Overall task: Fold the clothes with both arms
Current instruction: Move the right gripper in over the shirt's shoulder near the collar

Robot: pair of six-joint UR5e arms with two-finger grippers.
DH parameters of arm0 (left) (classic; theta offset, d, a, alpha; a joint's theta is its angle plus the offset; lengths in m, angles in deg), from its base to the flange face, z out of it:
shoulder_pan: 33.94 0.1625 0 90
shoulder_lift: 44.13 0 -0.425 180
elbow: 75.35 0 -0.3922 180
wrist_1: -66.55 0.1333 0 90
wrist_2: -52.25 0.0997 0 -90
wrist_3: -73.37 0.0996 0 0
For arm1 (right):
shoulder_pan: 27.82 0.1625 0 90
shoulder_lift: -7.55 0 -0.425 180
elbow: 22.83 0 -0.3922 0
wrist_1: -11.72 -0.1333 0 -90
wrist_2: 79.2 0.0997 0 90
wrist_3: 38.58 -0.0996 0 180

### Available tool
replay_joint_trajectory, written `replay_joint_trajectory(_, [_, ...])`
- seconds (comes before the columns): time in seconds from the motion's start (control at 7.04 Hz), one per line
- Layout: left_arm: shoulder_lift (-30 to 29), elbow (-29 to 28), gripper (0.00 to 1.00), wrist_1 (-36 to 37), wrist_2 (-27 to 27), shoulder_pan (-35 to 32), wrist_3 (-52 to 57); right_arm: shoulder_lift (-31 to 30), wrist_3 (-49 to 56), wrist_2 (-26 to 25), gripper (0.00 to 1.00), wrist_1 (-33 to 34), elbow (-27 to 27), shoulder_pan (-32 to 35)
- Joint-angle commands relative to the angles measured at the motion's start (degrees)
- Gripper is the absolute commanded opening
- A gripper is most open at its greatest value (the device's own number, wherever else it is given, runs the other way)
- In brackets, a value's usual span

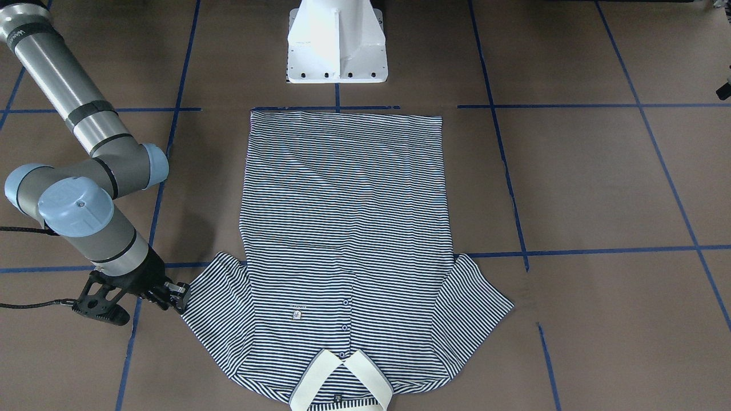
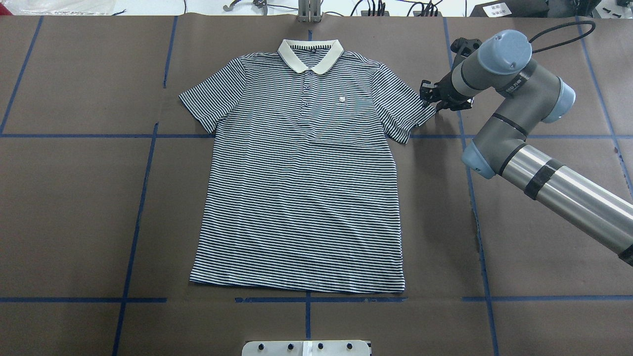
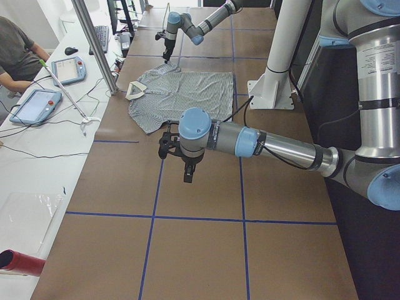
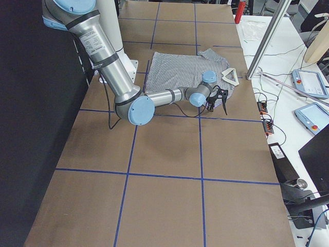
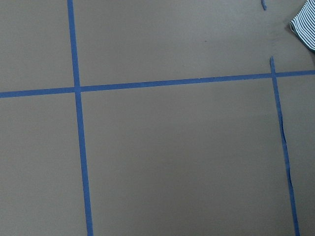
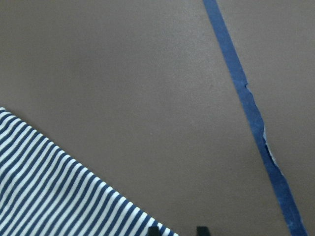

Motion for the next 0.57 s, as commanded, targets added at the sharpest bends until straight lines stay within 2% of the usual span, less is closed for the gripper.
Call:
replay_joint_trajectory(0.0, [0.0,0.1,1.0,0.0,0.0,0.0,0.0,-0.1,0.0,0.3,0.0,-0.1,-0.8,-0.3])
replay_joint_trajectory(0.43, [0.1,0.6,1.0,0.3,-0.1,0.0,-0.1,1.5,-1.7,0.5,0.0,0.9,-5.0,-0.7])
